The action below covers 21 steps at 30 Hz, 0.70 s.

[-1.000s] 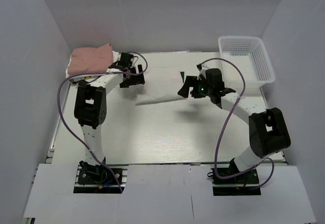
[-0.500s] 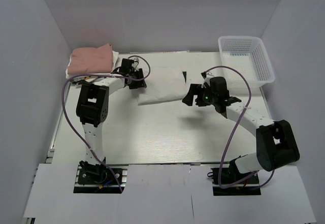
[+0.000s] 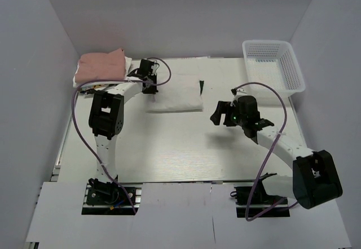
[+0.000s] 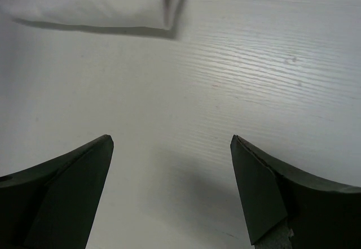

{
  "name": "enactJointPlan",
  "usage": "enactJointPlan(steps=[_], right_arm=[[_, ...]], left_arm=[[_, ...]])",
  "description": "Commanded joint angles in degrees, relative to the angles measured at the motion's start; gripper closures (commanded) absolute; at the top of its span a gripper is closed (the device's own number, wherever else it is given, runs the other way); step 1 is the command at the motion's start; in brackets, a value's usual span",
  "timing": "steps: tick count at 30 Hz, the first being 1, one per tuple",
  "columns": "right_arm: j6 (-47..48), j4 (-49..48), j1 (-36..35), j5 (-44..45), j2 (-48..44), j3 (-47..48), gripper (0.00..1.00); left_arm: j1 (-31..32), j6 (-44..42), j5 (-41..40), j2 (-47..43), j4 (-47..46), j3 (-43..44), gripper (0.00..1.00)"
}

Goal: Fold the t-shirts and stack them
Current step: Put the neatly folded tshirt into the corner of the board with the left arm

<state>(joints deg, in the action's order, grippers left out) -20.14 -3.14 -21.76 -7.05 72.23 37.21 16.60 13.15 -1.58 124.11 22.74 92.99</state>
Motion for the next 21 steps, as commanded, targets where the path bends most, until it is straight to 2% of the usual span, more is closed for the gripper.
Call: enactJointPlan(steps=[1,8,12,15,21], right_arm=[[2.56,-1.52,0.22,9.92,-5.14,-1.96,0.10],[5.02,-2.31,0.23,19.87,-10.61,-5.83,0.10],[6.34,-5.47,0.23,21.90,-13.77,-8.20,0.10],[7.04,-6.62,0.22,23.66,-14.83,-9.26,0.10],[7.75,-6.88,0.14,26.21,-15.36,-9.70,0.10]], left_arm=[[-0.52,-7.85,-12.38,-4.57,4.59,3.95,1.00],[-1.21,-18.33,-17.83,-12.66,0.64,3.43,1.00],[-2.53,-22.80,-19.32,-16.17,0.73,6.06,1.00],[-2.54,-26.59,-20.30,-17.85,-3.58,4.39,1.00],[-4.90,-29.58,-19.68,-14.52,2.56,15.10,1.00]])
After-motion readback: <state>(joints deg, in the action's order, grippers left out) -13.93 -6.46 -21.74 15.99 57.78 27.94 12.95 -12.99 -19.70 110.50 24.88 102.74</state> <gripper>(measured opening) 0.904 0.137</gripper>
